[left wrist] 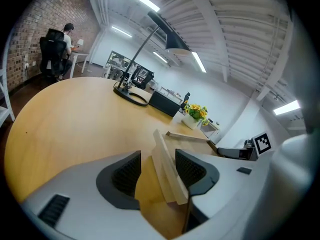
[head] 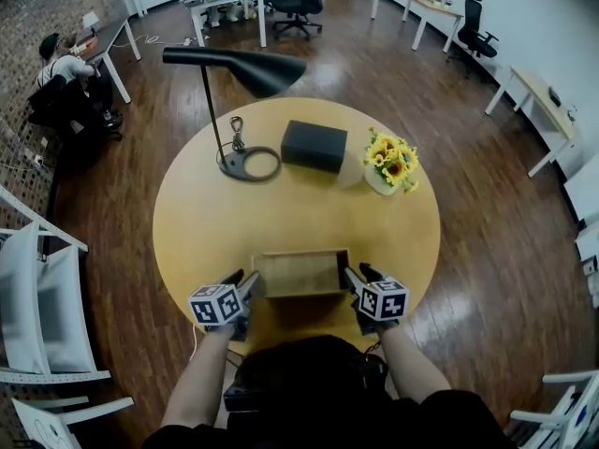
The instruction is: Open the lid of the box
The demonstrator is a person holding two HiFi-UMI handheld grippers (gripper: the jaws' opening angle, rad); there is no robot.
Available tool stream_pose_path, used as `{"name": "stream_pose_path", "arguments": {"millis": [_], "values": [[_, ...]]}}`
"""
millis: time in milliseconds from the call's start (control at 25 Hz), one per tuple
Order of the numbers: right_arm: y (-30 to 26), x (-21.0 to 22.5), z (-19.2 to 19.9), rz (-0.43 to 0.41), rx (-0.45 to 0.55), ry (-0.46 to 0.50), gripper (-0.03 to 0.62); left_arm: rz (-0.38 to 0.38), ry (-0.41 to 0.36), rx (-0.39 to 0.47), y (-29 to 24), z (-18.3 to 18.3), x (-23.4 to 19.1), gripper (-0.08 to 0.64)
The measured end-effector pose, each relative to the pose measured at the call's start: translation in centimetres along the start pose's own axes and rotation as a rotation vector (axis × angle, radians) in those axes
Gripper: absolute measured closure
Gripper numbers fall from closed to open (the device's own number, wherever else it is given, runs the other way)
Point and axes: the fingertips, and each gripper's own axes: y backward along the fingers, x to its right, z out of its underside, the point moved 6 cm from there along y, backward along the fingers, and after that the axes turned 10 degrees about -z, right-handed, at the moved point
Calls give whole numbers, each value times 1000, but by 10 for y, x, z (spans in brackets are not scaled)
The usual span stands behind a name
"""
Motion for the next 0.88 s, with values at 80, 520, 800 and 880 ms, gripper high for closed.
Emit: {"name": "stream_pose_path", "arguments": {"millis": [80,520,800,880], "values": [[2,1,0,-3,2,-4,402,-12,13,12,5,-2,-9,350],[3,2,-1,5,-3,14,403,-107,12,43,31,-19,-70,354],[3,0,-2,16,-9,18,402,-151,10,40,47,-31,-108,354],[3,0,-2,23,-7,16,403,-179,16,46,53,-35,-122,354]]}}
